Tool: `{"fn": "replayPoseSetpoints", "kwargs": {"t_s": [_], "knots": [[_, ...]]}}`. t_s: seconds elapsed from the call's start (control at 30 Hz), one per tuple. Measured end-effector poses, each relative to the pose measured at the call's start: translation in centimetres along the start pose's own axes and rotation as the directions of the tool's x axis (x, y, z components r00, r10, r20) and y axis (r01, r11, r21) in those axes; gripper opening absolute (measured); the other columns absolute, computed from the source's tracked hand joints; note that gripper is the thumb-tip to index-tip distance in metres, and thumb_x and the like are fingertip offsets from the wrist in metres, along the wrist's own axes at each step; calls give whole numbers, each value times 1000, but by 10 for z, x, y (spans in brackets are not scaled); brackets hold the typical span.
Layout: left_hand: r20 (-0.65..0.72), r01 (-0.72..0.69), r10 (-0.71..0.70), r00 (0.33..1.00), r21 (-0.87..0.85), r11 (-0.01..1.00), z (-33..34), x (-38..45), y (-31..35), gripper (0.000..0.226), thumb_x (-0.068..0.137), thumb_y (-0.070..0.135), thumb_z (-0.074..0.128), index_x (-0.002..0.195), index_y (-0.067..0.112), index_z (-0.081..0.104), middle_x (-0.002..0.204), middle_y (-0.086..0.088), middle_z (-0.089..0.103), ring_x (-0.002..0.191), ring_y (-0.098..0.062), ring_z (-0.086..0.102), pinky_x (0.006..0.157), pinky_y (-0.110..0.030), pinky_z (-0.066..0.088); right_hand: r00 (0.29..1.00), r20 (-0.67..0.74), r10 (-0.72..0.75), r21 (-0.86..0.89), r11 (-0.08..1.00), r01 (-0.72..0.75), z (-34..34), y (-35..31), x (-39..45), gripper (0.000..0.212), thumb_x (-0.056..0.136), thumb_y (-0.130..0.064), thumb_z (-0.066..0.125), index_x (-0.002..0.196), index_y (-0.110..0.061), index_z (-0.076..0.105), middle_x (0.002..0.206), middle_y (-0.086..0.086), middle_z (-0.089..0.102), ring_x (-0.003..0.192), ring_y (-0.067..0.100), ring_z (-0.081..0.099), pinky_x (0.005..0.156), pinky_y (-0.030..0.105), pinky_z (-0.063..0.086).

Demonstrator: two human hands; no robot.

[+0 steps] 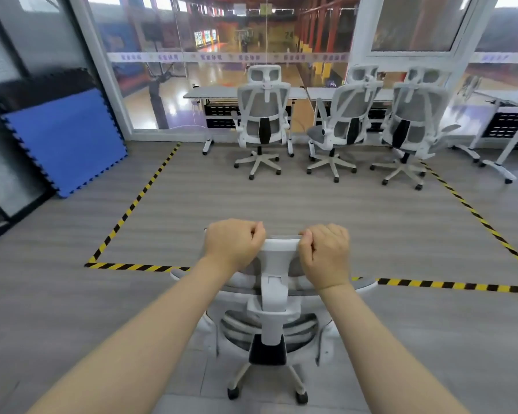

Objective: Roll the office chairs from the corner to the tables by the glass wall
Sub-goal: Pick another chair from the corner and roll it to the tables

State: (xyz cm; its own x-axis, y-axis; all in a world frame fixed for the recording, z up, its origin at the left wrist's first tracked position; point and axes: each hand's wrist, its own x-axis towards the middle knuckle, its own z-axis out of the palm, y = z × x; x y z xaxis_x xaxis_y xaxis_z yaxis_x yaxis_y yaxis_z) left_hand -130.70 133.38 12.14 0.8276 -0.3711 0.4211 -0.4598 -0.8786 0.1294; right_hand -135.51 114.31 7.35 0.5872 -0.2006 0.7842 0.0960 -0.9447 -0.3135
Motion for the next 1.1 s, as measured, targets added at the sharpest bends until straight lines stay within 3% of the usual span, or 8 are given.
{"fn": "replayPoseSetpoints", "kwargs": {"t_s": [0.23,0.47,0.7,0.97,1.1], "knots": [[-86,89,-87,992,19,996,52,113,-50,45,86,36,24,46,16,17,39,2,16,39,-16,18,45,-22,7,994,69,-89,17,996,88,116,32,95,34,89,-20,41,56,-16,47,54,-1,45,56,22,39,62,38,34],[-135,166,-164,977,-2,986,105,240,-105,42,84,33,25,47,17,14,40,3,12,40,-21,20,47,-22,6,991,48,-128,14,992,127,235,57,192,35,89,-19,40,55,-15,46,53,1,42,55,23,35,62,35,27],[-161,185,-180,970,13,983,161,373,-177,41,82,34,21,45,15,20,40,3,18,40,-14,16,48,-24,8,986,75,-152,-35,987,155,368,76,291,35,90,-19,38,56,-18,41,53,0,42,55,21,31,62,34,27],[-137,189,-185,973,12,982,222,521,-271,42,83,34,23,45,15,23,40,3,23,39,-22,28,47,-22,16,972,157,-176,-86,978,191,510,84,402,33,91,-20,35,58,-24,32,51,1,45,52,24,38,59,38,36],[-129,201,-197,972,17,979,251,593,-304,42,82,33,25,45,14,27,40,3,24,39,-20,27,48,-22,14,978,129,-162,-54,984,170,574,94,451,33,90,-19,35,58,-23,31,49,1,42,51,24,37,61,38,29]]}}
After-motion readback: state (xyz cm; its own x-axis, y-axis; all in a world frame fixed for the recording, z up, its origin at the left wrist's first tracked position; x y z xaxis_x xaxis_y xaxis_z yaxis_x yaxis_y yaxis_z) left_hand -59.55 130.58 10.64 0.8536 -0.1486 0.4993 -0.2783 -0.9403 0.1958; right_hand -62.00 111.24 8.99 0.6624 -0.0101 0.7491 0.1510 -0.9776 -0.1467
